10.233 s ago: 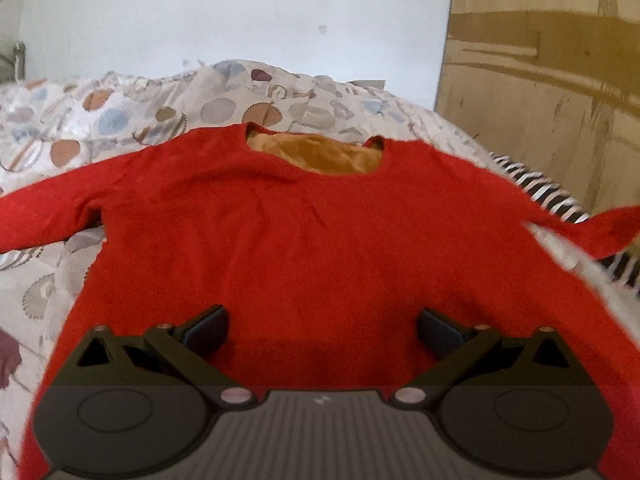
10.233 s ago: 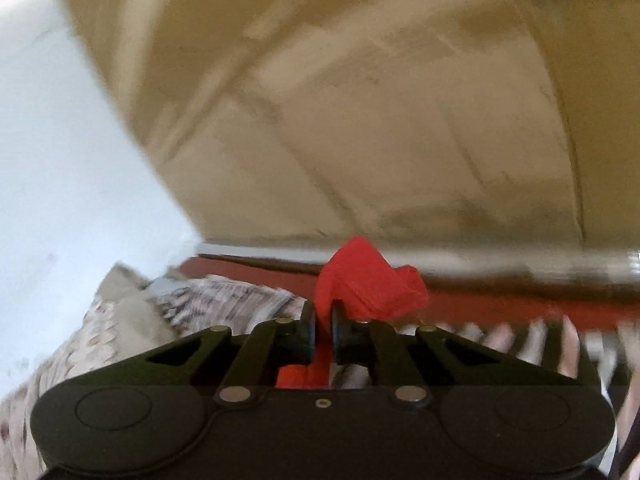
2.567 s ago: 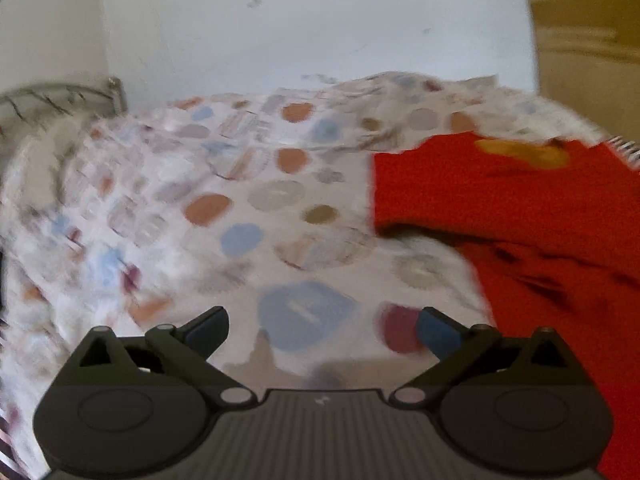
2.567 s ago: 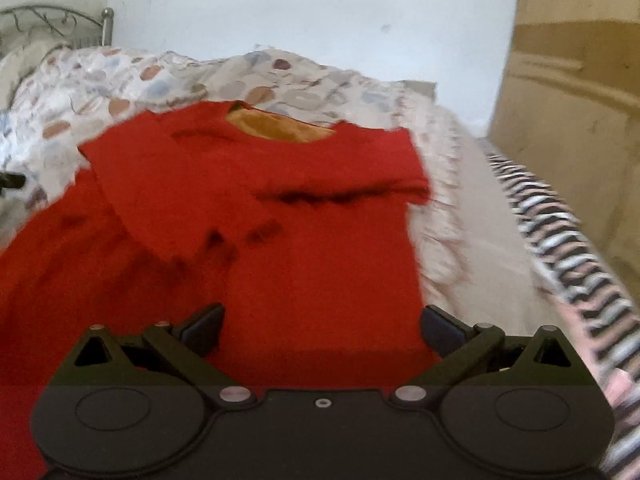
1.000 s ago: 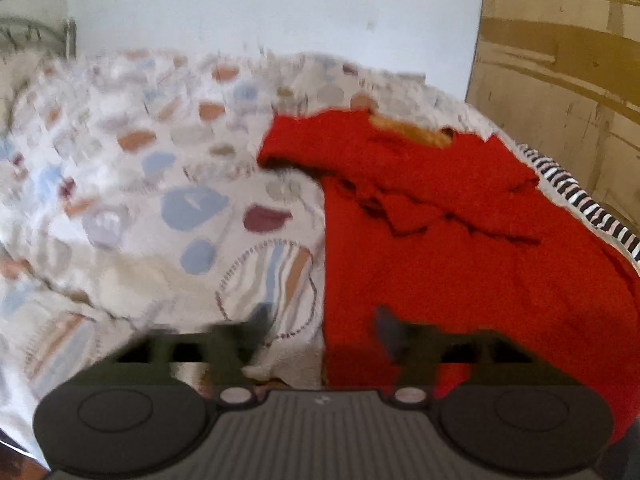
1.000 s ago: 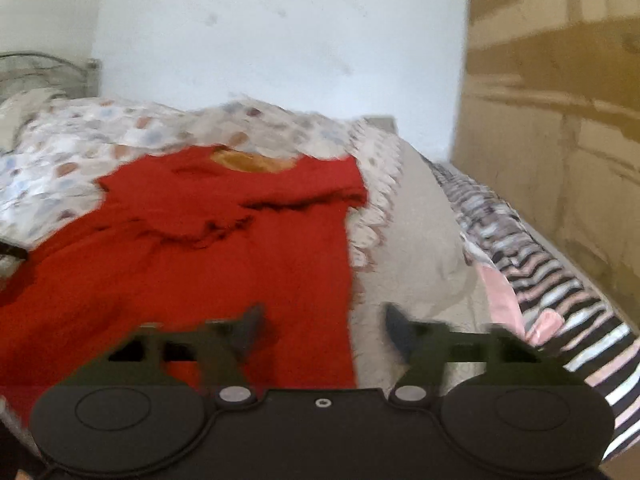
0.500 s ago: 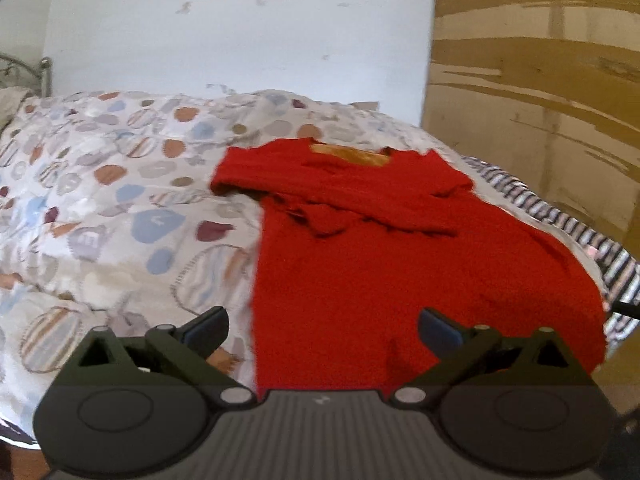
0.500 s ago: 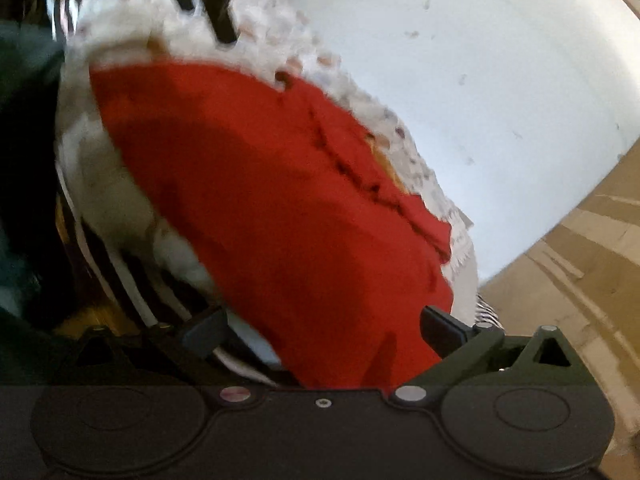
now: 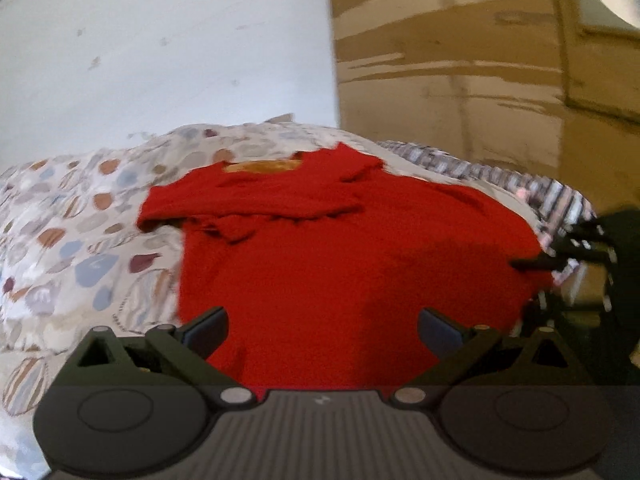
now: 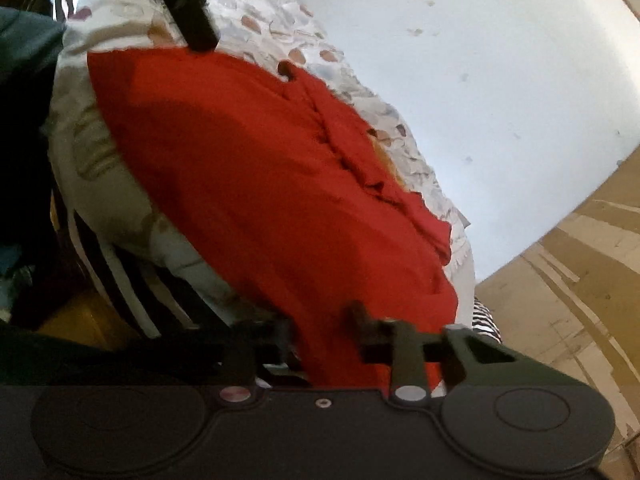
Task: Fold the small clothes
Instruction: 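Grasp the sweater side with the left gripper while the right gripper grasps the hem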
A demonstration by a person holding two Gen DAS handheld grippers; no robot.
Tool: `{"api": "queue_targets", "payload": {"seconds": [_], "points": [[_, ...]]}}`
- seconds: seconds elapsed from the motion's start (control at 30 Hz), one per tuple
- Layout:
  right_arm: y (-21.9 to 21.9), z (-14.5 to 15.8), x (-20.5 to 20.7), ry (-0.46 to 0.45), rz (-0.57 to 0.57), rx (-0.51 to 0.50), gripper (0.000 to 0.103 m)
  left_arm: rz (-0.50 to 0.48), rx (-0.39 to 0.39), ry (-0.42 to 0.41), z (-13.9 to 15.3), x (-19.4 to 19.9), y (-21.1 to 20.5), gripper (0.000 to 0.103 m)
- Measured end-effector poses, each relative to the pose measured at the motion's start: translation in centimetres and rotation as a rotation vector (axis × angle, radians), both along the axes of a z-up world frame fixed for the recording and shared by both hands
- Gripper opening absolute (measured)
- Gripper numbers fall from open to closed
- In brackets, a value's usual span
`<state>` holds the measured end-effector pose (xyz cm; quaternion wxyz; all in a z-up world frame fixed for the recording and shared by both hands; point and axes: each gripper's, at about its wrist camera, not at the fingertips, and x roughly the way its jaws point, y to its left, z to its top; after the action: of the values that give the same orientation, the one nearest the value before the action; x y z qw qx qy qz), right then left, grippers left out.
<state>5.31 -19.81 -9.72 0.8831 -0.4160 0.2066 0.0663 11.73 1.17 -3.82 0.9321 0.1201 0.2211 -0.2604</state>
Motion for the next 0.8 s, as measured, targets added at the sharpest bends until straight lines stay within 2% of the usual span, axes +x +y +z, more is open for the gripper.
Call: {"api": "queue_targets", "payload": {"seconds": [0.07, 0.17, 0.33, 0.43, 0.53, 0.6, 0.67, 0.8], "points": [[-0.3, 1.3, 0.0, -0.006, -0.001, 0.046, 0.009, -0.051, 0.041, -0.016, -0.6, -1.0, -0.9, 0.103], [-1.2, 4.2, 1.0, 0.031, -0.015, 0.191, 0.004, -0.099, 0.128, -0.049, -1.8, -2.0, -2.7, 0.103], [-4.3, 10.3, 5.2, 0.157, -0.05, 0.591, 0.004, -0.1, 0.251, -0.108, -3.4, -2.2, -6.7, 0.103], [-6.1, 12.9, 7.0, 0.198, -0.074, 0.768, 0.004, -0.068, 0.307, -0.153, -4.1, -1.7, -8.4, 0.103], [-6.9, 14.2, 8.4, 0.218, -0.077, 0.857, 0.004, -0.024, 0.374, -0.249, -4.6, -1.2, -8.7, 0.102], [-7.3, 14.6, 9.0, 0.239, -0.081, 0.903, 0.004, 0.01, 0.422, -0.282, -5.0, -0.8, -8.5, 0.102], [-7.7, 14.7, 9.7, 0.258, -0.087, 0.941, 0.004, 0.024, 0.448, -0.258, -5.4, -0.2, -8.0, 0.101], [-8.2, 14.5, 9.7, 0.276, -0.1, 0.98, 0.004, 0.059, 0.447, -0.21, -6.0, 0.4, -6.6, 0.101]]}}
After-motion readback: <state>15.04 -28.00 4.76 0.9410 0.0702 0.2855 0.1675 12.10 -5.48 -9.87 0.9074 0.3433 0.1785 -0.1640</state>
